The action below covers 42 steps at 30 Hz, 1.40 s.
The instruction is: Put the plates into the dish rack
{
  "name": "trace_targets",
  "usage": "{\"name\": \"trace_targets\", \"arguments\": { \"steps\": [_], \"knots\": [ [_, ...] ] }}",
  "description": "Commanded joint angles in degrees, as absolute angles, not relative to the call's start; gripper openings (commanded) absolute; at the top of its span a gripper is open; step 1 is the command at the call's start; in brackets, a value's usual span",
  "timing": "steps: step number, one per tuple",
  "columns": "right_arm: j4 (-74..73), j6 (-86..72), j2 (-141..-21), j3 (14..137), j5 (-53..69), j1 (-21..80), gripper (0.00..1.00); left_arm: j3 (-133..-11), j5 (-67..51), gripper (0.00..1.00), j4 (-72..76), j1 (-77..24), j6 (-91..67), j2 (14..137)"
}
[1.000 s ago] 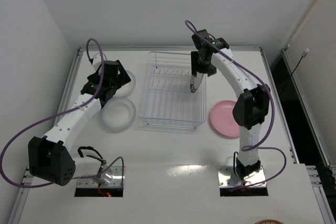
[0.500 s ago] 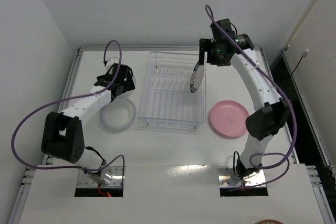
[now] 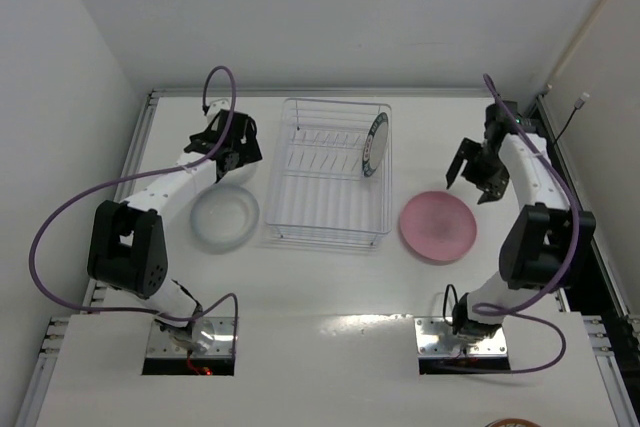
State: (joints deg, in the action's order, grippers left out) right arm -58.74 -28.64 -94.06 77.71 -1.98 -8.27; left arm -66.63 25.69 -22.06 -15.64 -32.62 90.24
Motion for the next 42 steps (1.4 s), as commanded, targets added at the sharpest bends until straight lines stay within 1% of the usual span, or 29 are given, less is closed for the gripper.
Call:
{"name": "trace_targets", "arguments": {
  "steps": [1,6,9,15,17,18,19,21,22,25,28,30,31,33,34,35,38,39,41,42],
  "knots": [
    [-58.18,-29.79,-87.02,72.97,0.00,-10.54,0.76,-67.85,24.61,1.00,-21.27,-15.12,-34.10,90.18],
    [-58.71,-28.48,-85.78,66.98,0.00,-17.21,0.76,-66.80,23.20,1.00,-19.52,-15.12,-35.33,89.65],
    [-58.18,-27.95,-85.78,62.33,2.54,-20.55,0.76,-66.80,21.97,1.00,-18.37,-15.12,-36.47,89.13],
    [-55.03,-27.34,-87.01,57.84,6.15,-24.42,0.76,-65.66,20.21,1.00,-17.31,-15.12,-38.23,87.98],
    [-52.75,-26.81,-88.32,56.09,8.61,-25.48,0.73,-64.87,19.69,1.00,-17.31,-15.12,-38.23,86.67],
    [-51.86,-26.28,-88.33,55.38,9.31,-25.49,0.70,-64.08,19.69,1.00,-17.31,-15.12,-38.23,86.66],
    [-50.29,-26.28,-88.94,54.24,10.53,-26.18,0.64,-64.07,19.69,1.00,-17.31,-15.12,-38.23,85.96],
    [-46.69,-26.28,-89.47,50.90,14.06,-27.07,0.58,-62.67,19.69,1.00,-17.31,-15.12,-38.23,85.17],
    [-45.89,-26.28,-89.47,50.11,15.45,-27.77,0.51,-62.67,20.30,1.00,-17.31,-15.12,-38.23,84.47],
    [-44.66,-25.66,-92.89,49.57,15.99,-28.30,0.47,-62.14,20.82,1.00,-17.31,-15.12,-38.23,83.41],
    [-43.25,-25.14,-96.49,49.57,16.61,-28.30,0.46,-62.14,20.83,1.00,-17.84,-15.12,-37.71,83.41],
    [-41.67,-25.14,-98.34,49.05,18.79,-28.30,0.41,-62.14,21.45,1.00,-17.84,-15.12,-37.71,83.41],
    [-41.05,-25.14,-99.74,48.43,19.77,-28.30,0.30,-62.75,21.45,1.00,-17.84,-15.12,-37.71,83.41],
    [-40.35,-25.14,-99.76,48.43,20.82,-28.30,0.12,-63.45,21.45,1.00,-18.36,-15.12,-37.71,83.41],
    [-40.34,-25.14,-99.76,48.43,20.83,-28.30,0.04,-63.46,21.45,1.00,-18.37,-15.12,-37.71,83.41],
    [-40.34,-25.14,-98.89,49.21,20.13,-28.30,0.00,-63.46,21.45,1.00,-18.37,-15.12,-37.71,83.93],
    [-42.18,-26.37,-95.64,52.55,18.64,-28.30,0.00,-64.59,21.97,1.00,-18.90,-15.12,-37.18,83.94],
    [-43.41,-27.15,-93.36,56.21,18.11,-28.30,0.00,-64.60,21.97,1.00,-19.42,-15.12,-37.18,83.94],
    [-48.67,-27.86,-92.46,61.32,16.89,-28.30,0.00,-65.21,21.97,1.00,-19.42,-15.12,-37.18,84.46],
    [-50.26,-28.99,-91.68,66.05,16.01,-27.78,0.00,-65.21,21.36,1.00,-19.42,-15.12,-37.18,84.46]
  ]
}}
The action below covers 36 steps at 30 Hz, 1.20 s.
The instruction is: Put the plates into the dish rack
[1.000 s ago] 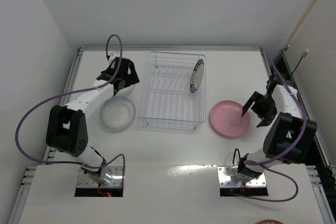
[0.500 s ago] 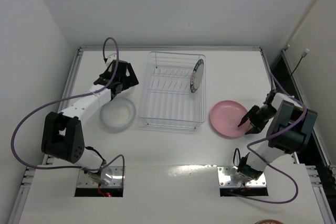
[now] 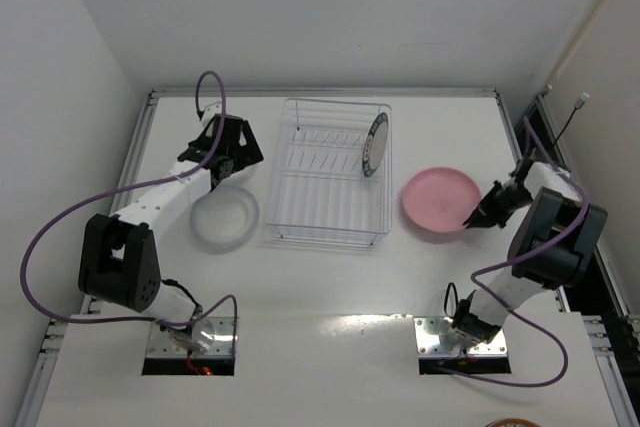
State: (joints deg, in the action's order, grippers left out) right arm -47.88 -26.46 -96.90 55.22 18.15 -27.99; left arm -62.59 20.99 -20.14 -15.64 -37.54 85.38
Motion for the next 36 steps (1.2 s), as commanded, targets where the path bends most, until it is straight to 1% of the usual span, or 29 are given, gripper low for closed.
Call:
{"name": "trace_targets", "arguments": {
  "steps": [1,8,9,11,12,13,14,15,16,17,21,24,26,28,29,31,32,36],
  "knots": [
    [-52.01,-30.57,-90.10,68.18,15.39,-27.77,0.00,-65.74,21.36,1.00,-19.42,-15.12,-37.18,84.46],
    [-58.01,-35.41,-89.56,90.59,12.40,-23.47,0.00,-68.20,19.69,1.00,-19.95,-15.12,-38.85,85.08],
    [-58.88,-35.42,-90.69,96.01,11.78,-21.29,0.00,-68.81,19.69,1.00,-19.95,-15.12,-40.24,85.08],
    [-63.07,-36.12,-93.50,102.80,10.11,-17.95,0.00,-69.43,19.69,1.00,-19.95,-15.12,-41.39,85.08],
    [-66.32,-34.38,-98.56,111.62,8.63,-13.75,0.00,-69.43,20.21,1.00,-19.95,-15.12,-42.79,85.08],
    [-70.01,-34.37,-101.22,116.75,4.96,-11.45,0.00,-69.43,20.21,1.00,-19.95,-15.12,-43.32,84.38],
    [-75.18,-33.41,-103.51,125.25,2.75,-9.16,0.00,-69.43,20.74,1.00,-20.56,-15.12,-43.33,83.50],
    [-77.06,-33.40,-105.28,128.55,0.46,-5.40,0.00,-68.91,20.74,1.00,-20.57,-15.12,-43.85,82.89],
    [-78.91,-33.40,-107.38,132.76,-2.95,-3.88,0.00,-68.12,21.35,1.00,-20.57,-15.12,-43.86,81.05],
    [-79.45,-33.40,-107.40,134.28,-4.21,-2.74,0.00,-68.12,21.36,1.00,-20.57,-15.12,-43.86,79.99],
    [-80.68,-30.50,-108.71,135.97,-3.96,0.61,0.00,-67.32,24.17,1.00,-22.68,-16.35,-42.99,74.81],
    [-80.68,-29.97,-108.72,133.42,-4.83,3.41,0.00,-67.49,25.66,1.00,-25.74,-18.45,-41.66,72.08],
    [-79.63,-29.45,-109.50,133.42,-6.76,5.26,0.00,-69.69,24.61,1.00,-31.36,-19.07,-40.96,72.59],
    [-80.24,-29.44,-111.78,136.66,-8.16,8.43,0.00,-71.18,22.96,1.00,-35.84,-19.07,-40.96,74.17],
    [-80.85,-30.49,-112.84,135.28,-9.22,9.31,0.00,-72.50,22.33,1.00,-40.21,-19.07,-40.96,74.18],
    [-80.86,-32.77,-112.85,130.89,-10.89,11.67,0.00,-73.03,21.80,1.00,-43.32,-19.60,-40.96,74.19],
    [-80.86,-35.48,-112.16,126.34,-13.86,12.56,0.00,-72.08,22.32,1.00,-43.85,-20.12,-40.35,73.22],
    [-80.86,-40.85,-111.01,120.59,-20.03,16.17,0.00,-67.33,23.47,1.00,-40.96,-20.65,-39.73,66.37]
  ]
}}
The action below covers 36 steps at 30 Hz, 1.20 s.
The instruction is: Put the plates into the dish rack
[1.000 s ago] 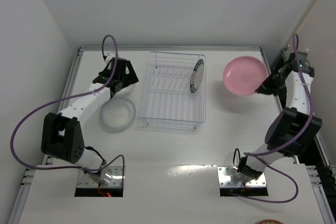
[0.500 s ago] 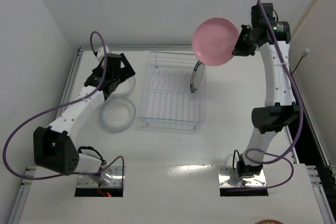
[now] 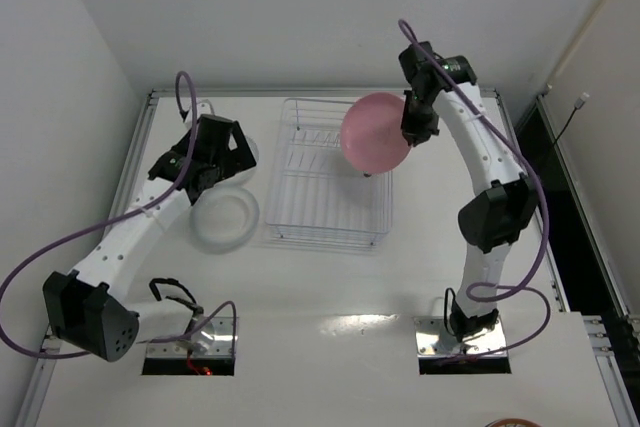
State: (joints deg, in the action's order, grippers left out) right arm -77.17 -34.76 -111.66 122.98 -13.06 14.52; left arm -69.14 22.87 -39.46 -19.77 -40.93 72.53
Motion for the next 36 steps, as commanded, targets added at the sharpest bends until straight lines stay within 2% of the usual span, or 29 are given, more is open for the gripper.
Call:
{"name": "trace_targets", "arguments": {
  "steps": [1,7,12,19,24,29,36],
  "knots": [
    [-80.86,-41.91,-111.01,120.06,-20.82,16.17,0.00,-66.63,24.08,1.00,-40.96,-20.65,-39.12,65.23],
    [-80.86,-47.89,-115.38,121.37,-24.77,21.17,0.00,-64.08,24.08,1.00,-42.09,-22.58,-38.58,61.27],
    [-80.86,-48.96,-119.35,125.06,-23.03,24.52,0.00,-61.18,24.61,1.00,-42.63,-26.18,-39.11,57.75],
    [-80.86,-48.34,-117.87,126.74,-20.74,25.75,0.00,-60.03,26.81,1.00,-41.93,-28.82,-38.06,57.74],
    [-78.58,-45.01,-115.32,125.68,-13.90,25.75,0.00,-58.80,23.30,1.00,-37.71,-28.83,-35.70,57.74],
    [-72.25,-43.24,-110.40,118.48,-3.98,26.28,0.00,-58.80,14.36,1.00,-30.26,-28.83,-30.86,58.27],
    [-72.33,-44.65,-109.78,120.15,4.39,25.66,0.00,-54.24,6.25,1.00,-15.22,-35.76,-21.99,57.40]
  ]
}}
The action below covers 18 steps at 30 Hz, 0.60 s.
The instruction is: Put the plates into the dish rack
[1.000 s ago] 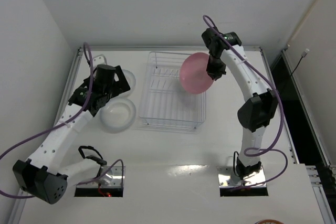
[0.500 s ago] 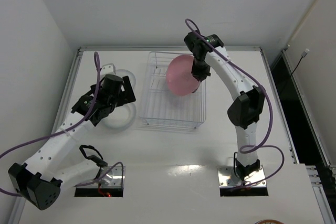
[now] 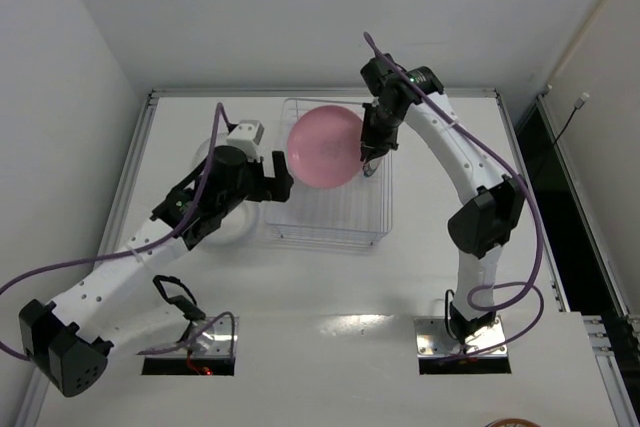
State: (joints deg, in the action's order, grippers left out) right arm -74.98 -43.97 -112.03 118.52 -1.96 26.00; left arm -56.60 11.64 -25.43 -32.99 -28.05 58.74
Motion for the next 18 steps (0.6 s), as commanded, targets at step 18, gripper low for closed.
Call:
{"name": "trace_targets", "arguments": {
  "steps": [18],
  "knots": [
    [-67.59,-46.23,-110.30,119.97,17.22,21.71,0.00,-59.59,62.90,0.98,-9.07,-71.98,-0.10,75.84]
  ]
}}
